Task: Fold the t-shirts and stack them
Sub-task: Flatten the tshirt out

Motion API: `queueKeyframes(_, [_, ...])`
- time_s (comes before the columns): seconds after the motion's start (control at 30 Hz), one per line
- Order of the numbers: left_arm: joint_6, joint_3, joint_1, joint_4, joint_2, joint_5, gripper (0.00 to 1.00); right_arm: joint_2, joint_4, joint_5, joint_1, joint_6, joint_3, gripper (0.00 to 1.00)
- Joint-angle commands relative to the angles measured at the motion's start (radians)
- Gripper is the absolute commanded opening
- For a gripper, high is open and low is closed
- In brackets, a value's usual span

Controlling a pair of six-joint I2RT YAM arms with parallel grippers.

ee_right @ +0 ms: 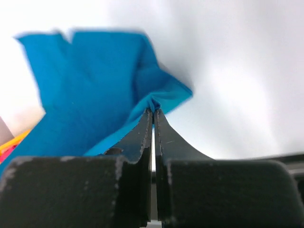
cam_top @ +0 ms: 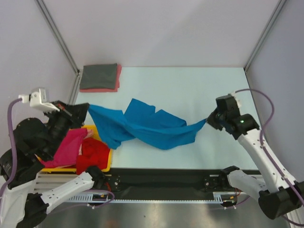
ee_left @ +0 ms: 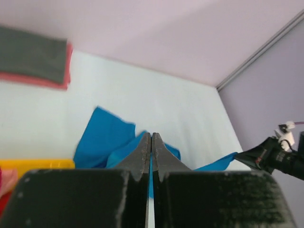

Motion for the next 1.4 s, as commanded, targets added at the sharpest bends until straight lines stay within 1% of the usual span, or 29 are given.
queueKeyframes(0.0, [0.234, 0.120, -0.004, 0.261, 0.093, 0.026, 0.00, -0.048, -0.057, 0.122, -0.014, -0.218, 0.160, 0.00])
queueKeyframes(0.03, [0.265, 0.142, -0.004, 0.295, 0.113, 0.044, 0.00, -0.052, -0.057, 0.133, -0.017, -0.238, 0.253, 0.00])
queueKeyframes(0.07, [0.297, 0.168, -0.004, 0.340, 0.150, 0.073, 0.00, -0.058, -0.060, 0.149, -0.017, -0.252, 0.299, 0.00])
queueKeyframes(0.13, [0.377, 0.273, -0.004, 0.359, 0.196, 0.150, 0.00, -0.052, -0.071, 0.153, -0.017, -0.298, 0.411, 0.00])
queueKeyframes(0.17, [0.404, 0.309, -0.004, 0.376, 0.211, 0.180, 0.00, -0.046, -0.092, 0.155, -0.017, -0.311, 0.524, 0.00])
queueKeyframes(0.2, [0.445, 0.374, -0.004, 0.384, 0.240, 0.254, 0.00, -0.036, -0.109, 0.164, -0.017, -0.318, 0.579, 0.00])
queueKeyframes(0.23, [0.464, 0.407, -0.004, 0.387, 0.253, 0.289, 0.00, -0.031, -0.123, 0.172, -0.016, -0.332, 0.626, 0.00])
queueKeyframes(0.27, [0.493, 0.441, -0.004, 0.392, 0.264, 0.325, 0.00, -0.031, -0.144, 0.175, -0.016, -0.341, 0.718, 0.00])
queueKeyframes(0.3, [0.507, 0.503, -0.004, 0.392, 0.276, 0.405, 0.00, -0.031, -0.154, 0.176, -0.019, -0.352, 0.755, 0.00])
queueKeyframes(0.37, [0.539, 0.559, -0.004, 0.390, 0.281, 0.473, 0.00, -0.043, -0.173, 0.160, -0.017, -0.384, 0.852, 0.00])
queueKeyframes(0.4, [0.549, 0.600, -0.004, 0.390, 0.271, 0.503, 0.00, -0.071, -0.171, 0.149, -0.019, -0.398, 0.875, 0.00])
queueKeyframes(0.47, [0.562, 0.622, -0.004, 0.411, 0.245, 0.570, 0.00, -0.118, -0.143, 0.120, -0.017, -0.430, 0.900, 0.00])
queueKeyframes(0.5, [0.562, 0.618, -0.004, 0.427, 0.226, 0.586, 0.00, -0.168, -0.135, 0.113, -0.016, -0.435, 0.919, 0.00])
queueKeyframes(0.63, [0.550, 0.607, -0.003, 0.502, 0.135, 0.691, 0.00, -0.247, -0.135, 0.061, -0.025, -0.449, 0.992, 0.00])
queueKeyframes(0.77, [0.513, 0.592, -0.003, 0.537, 0.142, 0.774, 0.00, -0.292, -0.134, 0.069, -0.045, -0.426, 1.006, 0.00])
queueKeyframes(0.83, [0.515, 0.572, -0.003, 0.562, 0.161, 0.785, 0.00, -0.298, -0.118, 0.090, -0.063, -0.424, 0.983, 0.00])
queueKeyframes(0.9, [0.527, 0.515, -0.003, 0.592, 0.198, 0.782, 0.00, -0.292, -0.102, 0.164, -0.068, -0.421, 0.935, 0.00])
queueKeyframes(0.93, [0.532, 0.489, -0.003, 0.632, 0.211, 0.773, 0.00, -0.286, -0.071, 0.217, -0.068, -0.418, 0.858, 0.00])
queueKeyframes(1.0, [0.552, 0.415, -0.003, 0.663, 0.289, 0.748, 0.00, -0.281, 0.007, 0.259, -0.068, -0.447, 0.738, 0.00])
queueKeyframes(1.03, [0.556, 0.388, -0.003, 0.700, 0.326, 0.738, 0.00, -0.285, 0.134, 0.274, -0.068, -0.462, 0.644, 0.00])
queueKeyframes(1.07, [0.565, 0.328, -0.001, 0.721, 0.358, 0.730, 0.00, -0.278, 0.189, 0.320, -0.068, -0.481, 0.507, 0.00])
queueKeyframes(1.13, [0.567, 0.271, 0.014, 0.787, 0.480, 0.721, 0.00, -0.238, 0.295, 0.406, -0.068, -0.531, 0.399, 0.00])
queueKeyframes(1.17, [0.567, 0.213, 0.045, 0.810, 0.522, 0.724, 0.00, -0.211, 0.326, 0.422, -0.071, -0.553, 0.312, 0.00])
queueKeyframes(1.2, [0.553, 0.179, 0.089, 0.871, 0.619, 0.734, 0.00, -0.154, 0.390, 0.435, -0.088, -0.573, 0.271, 0.00])
queueKeyframes(1.23, [0.553, 0.150, 0.089, 0.894, 0.668, 0.742, 0.00, -0.126, 0.418, 0.419, -0.088, -0.576, 0.237, 0.00])
queueKeyframes(1.27, [0.552, 0.137, 0.135, 0.904, 0.739, 0.756, 0.00, -0.097, 0.450, 0.394, -0.149, -0.573, 0.198, 0.00])
queueKeyframes(1.3, [0.555, 0.151, 0.158, 0.902, 0.806, 0.767, 0.00, -0.027, 0.481, 0.364, -0.183, -0.562, 0.132, 0.00])
queueKeyframes(1.33, [0.562, 0.177, 0.178, 0.884, 0.957, 0.788, 0.00, 0.010, 0.560, 0.312, -0.224, -0.556, 0.096, 0.00])
queueKeyframes(1.37, [0.562, 0.238, 0.216, 0.884, 1.027, 0.793, 0.00, 0.062, 0.589, 0.304, -0.278, -0.542, 0.075, 0.00])
